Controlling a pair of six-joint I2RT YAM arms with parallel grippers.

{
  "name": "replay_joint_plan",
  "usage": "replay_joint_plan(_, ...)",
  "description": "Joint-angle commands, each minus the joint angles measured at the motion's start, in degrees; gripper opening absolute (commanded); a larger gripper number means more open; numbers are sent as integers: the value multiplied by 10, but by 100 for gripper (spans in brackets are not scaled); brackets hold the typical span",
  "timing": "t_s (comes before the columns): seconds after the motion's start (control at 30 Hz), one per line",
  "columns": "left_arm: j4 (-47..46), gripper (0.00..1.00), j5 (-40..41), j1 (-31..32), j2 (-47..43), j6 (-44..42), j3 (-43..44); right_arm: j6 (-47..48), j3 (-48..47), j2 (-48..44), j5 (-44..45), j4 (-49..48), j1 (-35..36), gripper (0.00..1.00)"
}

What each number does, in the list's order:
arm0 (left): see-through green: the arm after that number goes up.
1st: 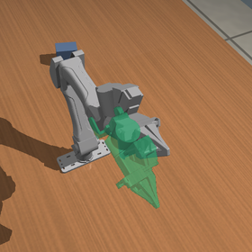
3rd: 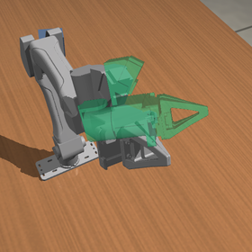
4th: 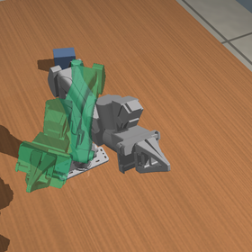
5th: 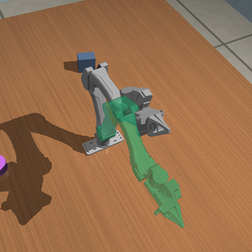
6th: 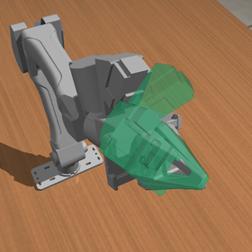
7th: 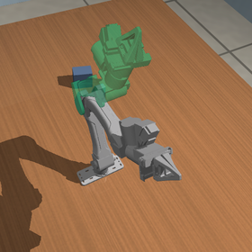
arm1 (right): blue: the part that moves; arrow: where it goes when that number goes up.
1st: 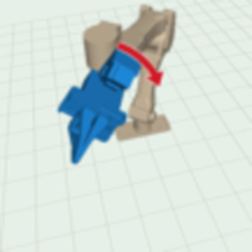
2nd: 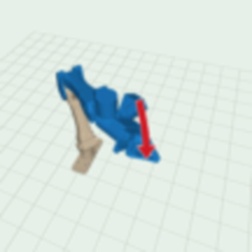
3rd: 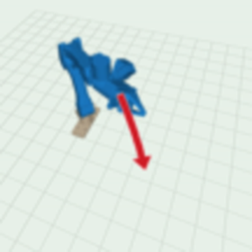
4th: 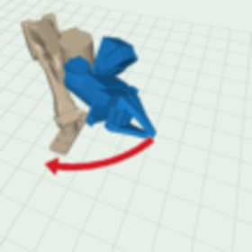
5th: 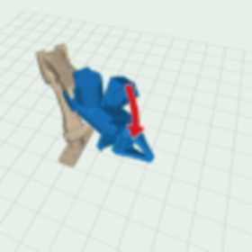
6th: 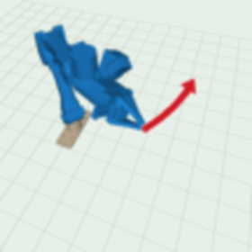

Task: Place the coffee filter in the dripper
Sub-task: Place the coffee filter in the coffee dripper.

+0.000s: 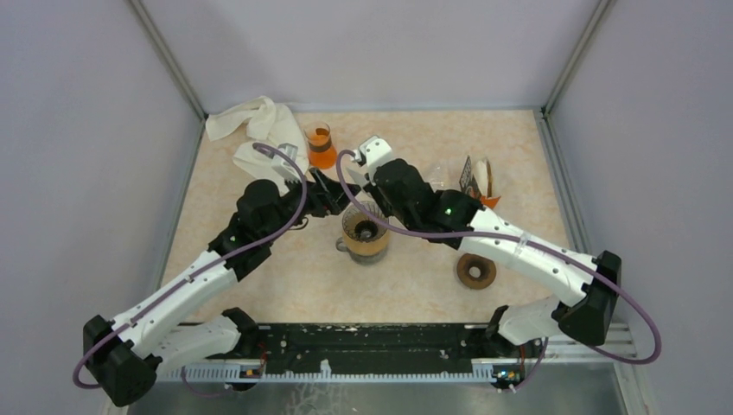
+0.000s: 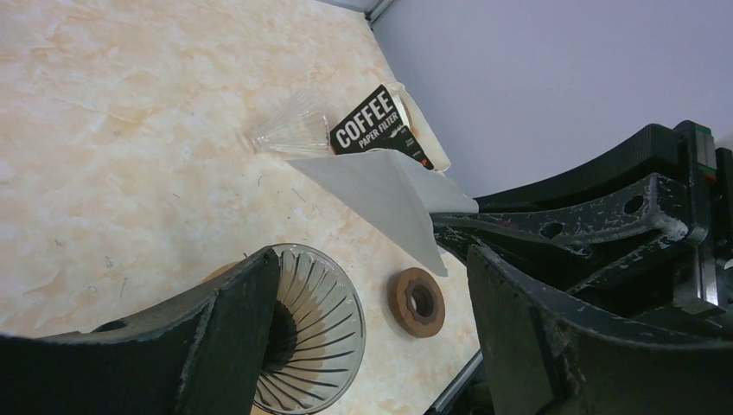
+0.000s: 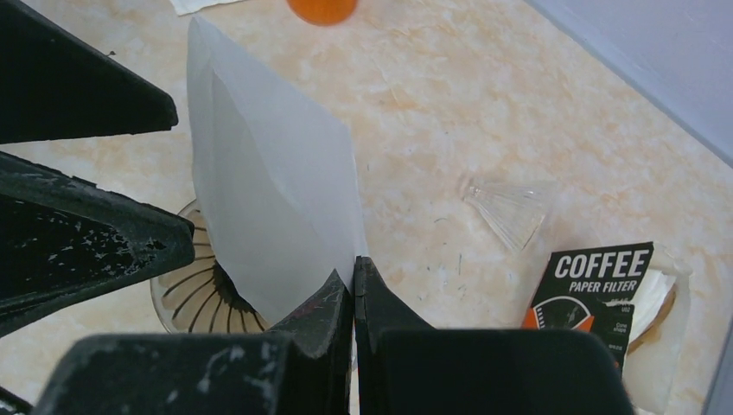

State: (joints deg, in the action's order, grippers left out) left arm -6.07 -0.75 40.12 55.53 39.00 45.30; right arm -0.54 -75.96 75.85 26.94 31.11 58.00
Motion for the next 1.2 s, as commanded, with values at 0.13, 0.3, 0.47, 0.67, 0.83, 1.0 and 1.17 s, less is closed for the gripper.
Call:
replay_joint_plan(0.13,-11,85,61,19,1,9,11,0,-44,18,80,-11,29,0)
replay_joint_plan(0.3,-18,85,75,28,8,11,13,0,-53,35,107,-10,43,0)
replay_joint_plan(0.47,-11,85,97,37,18,12,15,-15,-56,39,107,-18,51,0)
replay_joint_plan(0.67,11,81,123,42,22,16,10,-41,-56,32,107,-28,52,0)
replay_joint_plan(0.83,13,78,131,46,29,14,9,-55,-54,27,97,-35,52,0)
replay_joint_plan(1.0,39,77,160,48,30,1,16,-73,-41,11,104,-52,52,0)
replay_joint_plan(1.17,61,75,175,47,31,-12,28,-81,-32,-1,117,-66,52,0)
